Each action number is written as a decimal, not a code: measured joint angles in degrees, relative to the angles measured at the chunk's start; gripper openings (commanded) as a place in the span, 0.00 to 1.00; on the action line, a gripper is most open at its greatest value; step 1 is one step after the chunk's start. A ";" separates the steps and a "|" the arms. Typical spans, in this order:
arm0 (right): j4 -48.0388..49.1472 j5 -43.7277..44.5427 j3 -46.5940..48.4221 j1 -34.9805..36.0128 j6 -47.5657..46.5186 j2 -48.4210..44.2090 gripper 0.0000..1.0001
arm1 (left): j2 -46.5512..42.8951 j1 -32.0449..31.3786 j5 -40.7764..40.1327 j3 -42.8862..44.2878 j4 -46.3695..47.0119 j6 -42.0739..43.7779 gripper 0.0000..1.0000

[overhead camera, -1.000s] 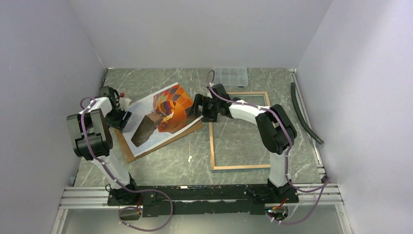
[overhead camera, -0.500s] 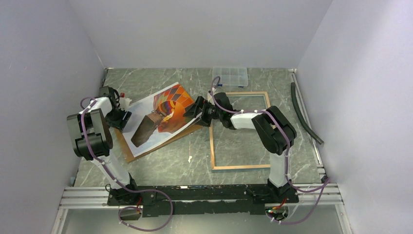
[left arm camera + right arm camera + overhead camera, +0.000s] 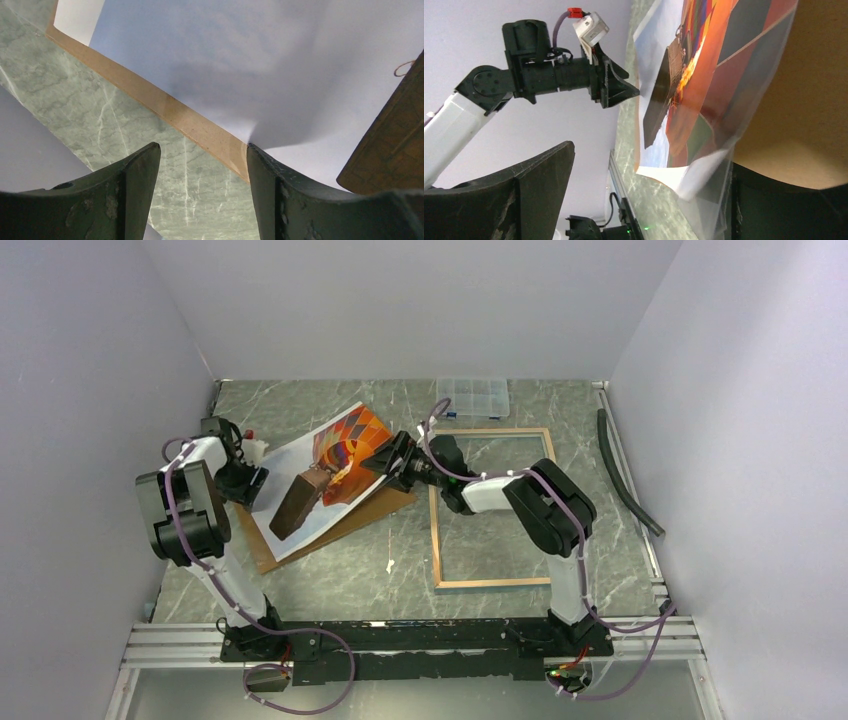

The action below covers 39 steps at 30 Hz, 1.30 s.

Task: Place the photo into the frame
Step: Pick up the photo frame item at the center of the board.

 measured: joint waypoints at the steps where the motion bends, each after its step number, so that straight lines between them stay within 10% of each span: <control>1: 0.55 0.96 0.00 0.55 0.37 0.00 0.82 | 0.04 0.42 0.70 0.31 -0.37 0.00 0.70; 39: 4.28 2.08 -5.99 -2.21 4.17 -5.09 0.46 | 4.90 8.74 2.69 6.51 -0.66 0.09 0.73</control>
